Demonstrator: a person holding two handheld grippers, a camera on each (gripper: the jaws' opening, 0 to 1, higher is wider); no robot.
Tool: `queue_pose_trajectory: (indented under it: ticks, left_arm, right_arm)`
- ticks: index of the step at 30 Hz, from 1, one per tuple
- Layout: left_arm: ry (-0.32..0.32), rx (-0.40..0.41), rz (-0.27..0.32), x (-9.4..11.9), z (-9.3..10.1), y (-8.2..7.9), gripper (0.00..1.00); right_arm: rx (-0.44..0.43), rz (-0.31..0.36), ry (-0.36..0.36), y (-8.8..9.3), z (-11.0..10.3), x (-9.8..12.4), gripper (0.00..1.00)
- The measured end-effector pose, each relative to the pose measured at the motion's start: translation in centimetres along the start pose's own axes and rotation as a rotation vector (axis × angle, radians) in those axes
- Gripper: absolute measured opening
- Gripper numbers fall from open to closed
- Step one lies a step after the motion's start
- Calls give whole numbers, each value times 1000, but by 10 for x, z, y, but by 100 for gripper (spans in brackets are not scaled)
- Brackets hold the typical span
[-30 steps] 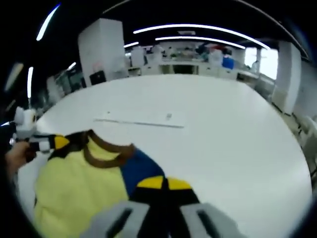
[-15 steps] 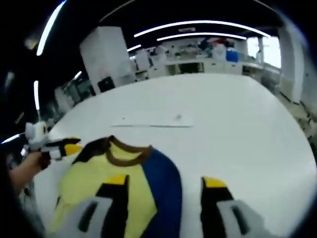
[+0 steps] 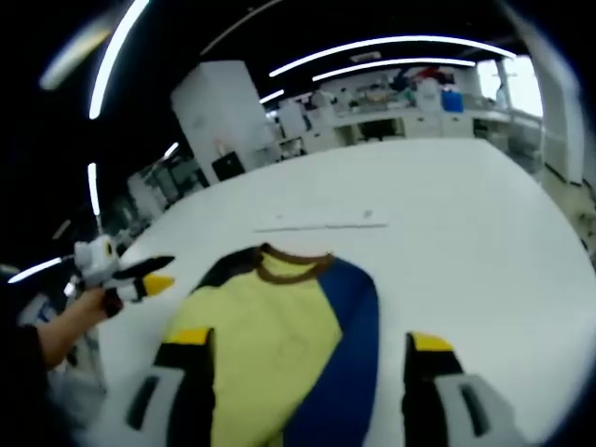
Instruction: Fold the garment on the visible template until the final outline fits inside the template.
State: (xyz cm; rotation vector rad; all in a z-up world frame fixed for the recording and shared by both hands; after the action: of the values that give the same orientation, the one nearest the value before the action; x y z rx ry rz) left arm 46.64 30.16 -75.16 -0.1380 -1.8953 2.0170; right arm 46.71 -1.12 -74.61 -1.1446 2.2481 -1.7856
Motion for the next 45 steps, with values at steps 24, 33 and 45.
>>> queue_pose_trajectory:
  ticks: [24, 33, 45]
  left_arm:
    - [31, -71, -49, 99, 29, 22, 55]
    - [37, -59, -124, 113, 37, 53, 45]
    - [27, -91, -184, 120, 43, 81, 30]
  right_arm:
    - [-20, -100, -33, 74, -18, 99, 73]
    - [-78, -95, -6, 91, -21, 115, 62]
    - [-70, -93, 22, 105, -19, 123, 53]
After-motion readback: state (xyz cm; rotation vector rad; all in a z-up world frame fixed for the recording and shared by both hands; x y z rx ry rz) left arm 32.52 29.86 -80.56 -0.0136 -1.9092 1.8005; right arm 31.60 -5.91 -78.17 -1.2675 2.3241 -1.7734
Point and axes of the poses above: the point that each gripper's makers call its tool centre point, and the gripper's own axes: x roughly backward along the fingers, z roughly to its right, y roughly out of its underside, the point moved 3 cm from there along x, roughly backward along the fingers, and after that the axes turned 13 degrees about z, right-handed, at the moved point
